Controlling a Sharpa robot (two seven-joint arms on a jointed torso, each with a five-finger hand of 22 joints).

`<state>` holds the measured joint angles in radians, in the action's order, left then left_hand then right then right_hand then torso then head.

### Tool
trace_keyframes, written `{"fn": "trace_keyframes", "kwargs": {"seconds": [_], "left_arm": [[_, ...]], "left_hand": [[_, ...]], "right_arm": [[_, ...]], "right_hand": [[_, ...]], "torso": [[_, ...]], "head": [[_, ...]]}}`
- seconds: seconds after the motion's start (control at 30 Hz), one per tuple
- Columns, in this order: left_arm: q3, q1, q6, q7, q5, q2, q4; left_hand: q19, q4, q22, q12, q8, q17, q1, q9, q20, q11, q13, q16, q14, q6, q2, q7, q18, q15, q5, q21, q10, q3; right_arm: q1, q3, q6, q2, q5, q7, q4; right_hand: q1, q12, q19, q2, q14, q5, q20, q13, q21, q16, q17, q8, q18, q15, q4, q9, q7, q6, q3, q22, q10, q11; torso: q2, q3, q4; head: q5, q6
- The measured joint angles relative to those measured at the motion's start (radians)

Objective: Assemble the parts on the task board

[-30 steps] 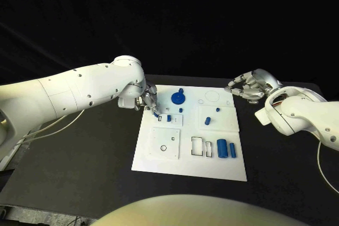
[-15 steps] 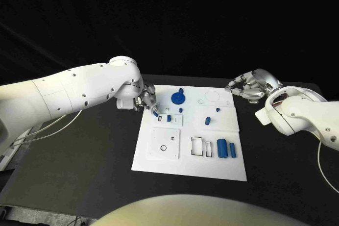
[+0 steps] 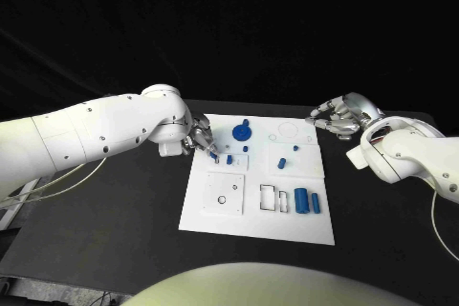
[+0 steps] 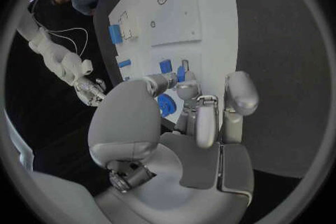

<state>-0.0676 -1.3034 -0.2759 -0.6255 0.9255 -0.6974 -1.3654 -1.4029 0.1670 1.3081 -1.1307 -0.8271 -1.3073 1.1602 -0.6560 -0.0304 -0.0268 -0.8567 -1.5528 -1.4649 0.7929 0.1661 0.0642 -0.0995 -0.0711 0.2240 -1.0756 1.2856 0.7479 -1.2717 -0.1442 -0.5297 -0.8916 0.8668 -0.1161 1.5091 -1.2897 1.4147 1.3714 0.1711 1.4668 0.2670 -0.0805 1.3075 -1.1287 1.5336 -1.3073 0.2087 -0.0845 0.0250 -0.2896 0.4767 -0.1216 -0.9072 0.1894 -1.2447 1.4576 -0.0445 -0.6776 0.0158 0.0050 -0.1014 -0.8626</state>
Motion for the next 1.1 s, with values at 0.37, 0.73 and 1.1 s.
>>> {"fn": "trace_keyframes", "kwargs": {"seconds": [0.37,0.73,1.1], "left_arm": [[0.000,0.028,0.066,-0.002,0.086,-0.008,-0.039],[0.000,0.035,0.091,-0.005,0.148,-0.001,-0.046],[0.001,0.038,0.097,-0.009,0.189,0.003,-0.054]], "left_hand": [[0.000,0.006,0.000,-0.011,-0.007,0.000,-0.004,0.000,0.000,-0.002,-0.016,0.000,-0.004,0.001,-0.004,0.001,0.000,-0.004,0.009,-0.008,0.009,0.006],[-0.004,0.010,0.000,-0.019,-0.020,0.000,-0.018,-0.002,0.004,-0.002,-0.024,0.000,0.000,0.002,0.003,0.002,0.000,-0.007,0.035,-0.015,0.016,0.010],[-0.004,0.010,0.000,-0.025,-0.023,0.000,-0.024,-0.014,0.004,-0.002,-0.030,0.000,0.000,0.002,0.008,0.002,0.000,-0.007,0.050,-0.019,0.023,0.010]], "right_arm": [[0.001,0.000,0.000,0.000,0.000,0.000,-0.001],[0.002,0.000,-0.001,0.001,0.000,0.001,0.000],[0.002,0.000,-0.001,0.001,0.000,0.001,0.000]], "right_hand": [[0.000,0.000,0.000,0.000,0.000,0.000,0.000,0.000,0.004,0.000,0.000,0.000,0.000,0.000,0.000,0.000,0.000,0.000,0.000,0.001,0.000,0.000],[0.000,0.000,0.000,0.000,0.000,0.000,0.000,0.000,0.004,0.000,0.000,0.000,0.000,0.000,0.000,0.000,0.000,0.000,0.000,0.002,0.000,0.000],[0.000,0.000,0.000,0.000,0.000,0.000,0.000,0.000,0.004,0.000,0.000,0.000,0.000,0.000,0.000,0.000,0.000,0.000,0.000,0.002,0.000,0.000]], "torso": [[0.000,-0.0012,-0.0010],[-0.002,-0.0006,-0.0026],[-0.003,-0.0006,-0.0028]], "head": [[-0.005,0.002],[-0.007,0.003],[-0.007,-0.001]]}}
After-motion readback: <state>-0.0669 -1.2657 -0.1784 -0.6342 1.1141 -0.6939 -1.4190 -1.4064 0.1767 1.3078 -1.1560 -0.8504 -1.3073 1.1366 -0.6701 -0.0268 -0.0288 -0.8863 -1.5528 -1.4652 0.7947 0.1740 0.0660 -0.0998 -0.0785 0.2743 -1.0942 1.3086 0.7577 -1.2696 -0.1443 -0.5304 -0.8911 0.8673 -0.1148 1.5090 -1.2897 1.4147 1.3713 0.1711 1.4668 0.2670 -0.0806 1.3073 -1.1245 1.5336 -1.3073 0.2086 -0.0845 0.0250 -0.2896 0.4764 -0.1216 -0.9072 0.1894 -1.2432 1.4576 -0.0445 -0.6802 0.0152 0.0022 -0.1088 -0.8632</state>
